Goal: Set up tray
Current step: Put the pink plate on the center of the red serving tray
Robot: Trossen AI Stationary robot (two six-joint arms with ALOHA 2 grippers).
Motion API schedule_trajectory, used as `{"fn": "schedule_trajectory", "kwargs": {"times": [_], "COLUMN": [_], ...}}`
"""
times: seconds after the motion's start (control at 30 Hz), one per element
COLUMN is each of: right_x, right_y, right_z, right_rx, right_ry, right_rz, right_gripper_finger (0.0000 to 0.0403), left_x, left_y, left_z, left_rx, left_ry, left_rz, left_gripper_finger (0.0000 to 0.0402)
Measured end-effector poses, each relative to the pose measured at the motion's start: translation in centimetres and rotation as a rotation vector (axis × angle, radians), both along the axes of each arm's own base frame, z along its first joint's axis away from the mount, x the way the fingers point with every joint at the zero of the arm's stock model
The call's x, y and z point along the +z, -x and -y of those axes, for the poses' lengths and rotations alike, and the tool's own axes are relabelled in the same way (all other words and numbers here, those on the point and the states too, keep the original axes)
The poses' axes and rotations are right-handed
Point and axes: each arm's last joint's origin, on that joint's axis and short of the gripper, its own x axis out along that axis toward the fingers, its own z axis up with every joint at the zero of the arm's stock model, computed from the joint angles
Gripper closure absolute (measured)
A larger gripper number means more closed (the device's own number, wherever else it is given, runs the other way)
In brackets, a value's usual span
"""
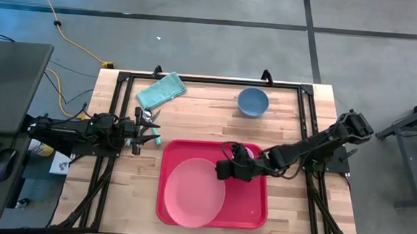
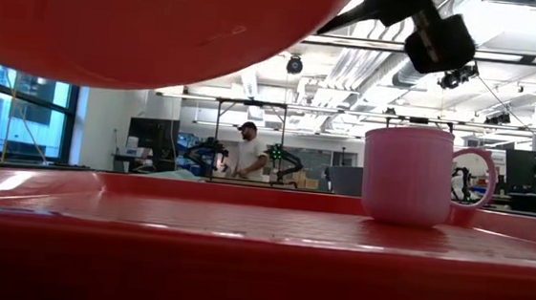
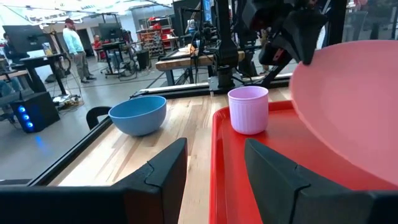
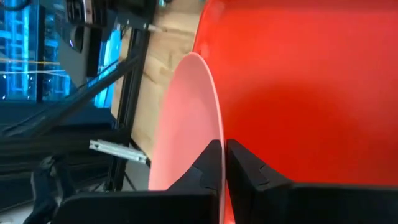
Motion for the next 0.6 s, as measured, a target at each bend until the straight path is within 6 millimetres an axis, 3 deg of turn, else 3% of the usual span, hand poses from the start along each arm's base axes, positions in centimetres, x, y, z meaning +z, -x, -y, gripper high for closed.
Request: {"fn": "schedule_trajectory", "kwargs": {"times": [0.3, 0.6], "right_x": [3.5, 7.3], "right_y": [0.1, 2.3], "right_z": [-0.8, -2.0], "right_rx": [0.027, 0.022], "right_ry": [-0.003, 0.008], "right_rz": [-0.055, -0.24], "right_gripper_finger": [0.0402, 0.0402], "left_x": [0.0, 0.0], "left_y": [0.0, 0.0], "left_z": [0.0, 0.0], "left_rx": [0.0, -0.001], "left_ry": [0.0, 0.0], "left_rz": [0.0, 0.0], "left_gripper_finger": [0.0208, 0.0208]}}
